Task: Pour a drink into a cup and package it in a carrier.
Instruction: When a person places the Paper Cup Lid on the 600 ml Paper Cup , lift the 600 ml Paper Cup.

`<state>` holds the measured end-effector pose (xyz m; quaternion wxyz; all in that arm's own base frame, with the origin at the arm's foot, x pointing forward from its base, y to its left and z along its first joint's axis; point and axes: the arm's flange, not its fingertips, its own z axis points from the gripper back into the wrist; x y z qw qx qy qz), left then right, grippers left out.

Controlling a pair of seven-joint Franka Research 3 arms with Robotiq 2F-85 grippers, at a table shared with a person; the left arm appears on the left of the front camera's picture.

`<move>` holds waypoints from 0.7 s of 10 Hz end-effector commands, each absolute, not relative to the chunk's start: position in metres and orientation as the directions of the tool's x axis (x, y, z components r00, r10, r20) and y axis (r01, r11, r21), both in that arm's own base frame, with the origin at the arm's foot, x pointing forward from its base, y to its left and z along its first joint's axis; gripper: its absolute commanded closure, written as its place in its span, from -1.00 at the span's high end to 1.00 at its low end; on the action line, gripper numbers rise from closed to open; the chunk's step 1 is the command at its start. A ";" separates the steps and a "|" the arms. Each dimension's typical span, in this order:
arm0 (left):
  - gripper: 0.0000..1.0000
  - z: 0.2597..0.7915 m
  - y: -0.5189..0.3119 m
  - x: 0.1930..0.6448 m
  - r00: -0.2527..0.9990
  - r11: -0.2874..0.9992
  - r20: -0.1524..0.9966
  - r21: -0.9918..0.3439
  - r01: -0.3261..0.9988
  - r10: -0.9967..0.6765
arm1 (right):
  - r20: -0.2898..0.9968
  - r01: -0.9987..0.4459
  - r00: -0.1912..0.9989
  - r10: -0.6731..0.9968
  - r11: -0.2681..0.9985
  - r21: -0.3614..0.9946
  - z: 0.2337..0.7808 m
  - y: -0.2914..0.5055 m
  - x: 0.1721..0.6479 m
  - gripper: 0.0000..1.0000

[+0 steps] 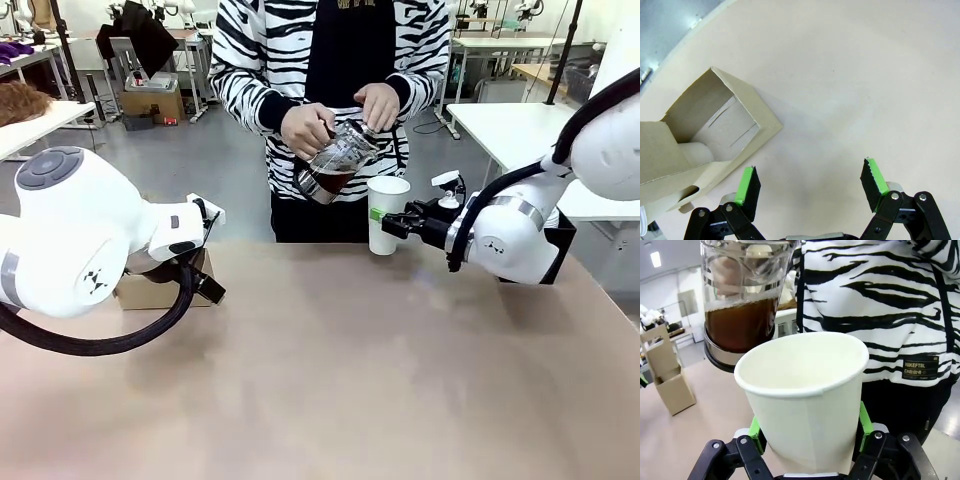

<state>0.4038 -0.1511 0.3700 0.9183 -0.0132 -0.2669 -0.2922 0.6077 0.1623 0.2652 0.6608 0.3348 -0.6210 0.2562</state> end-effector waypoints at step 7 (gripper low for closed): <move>1.00 0.370 -0.151 0.404 0.686 0.828 0.499 0.131 0.545 -0.530 | 0.993 -0.757 0.097 -0.071 0.642 0.119 0.266 0.165 0.609 0.60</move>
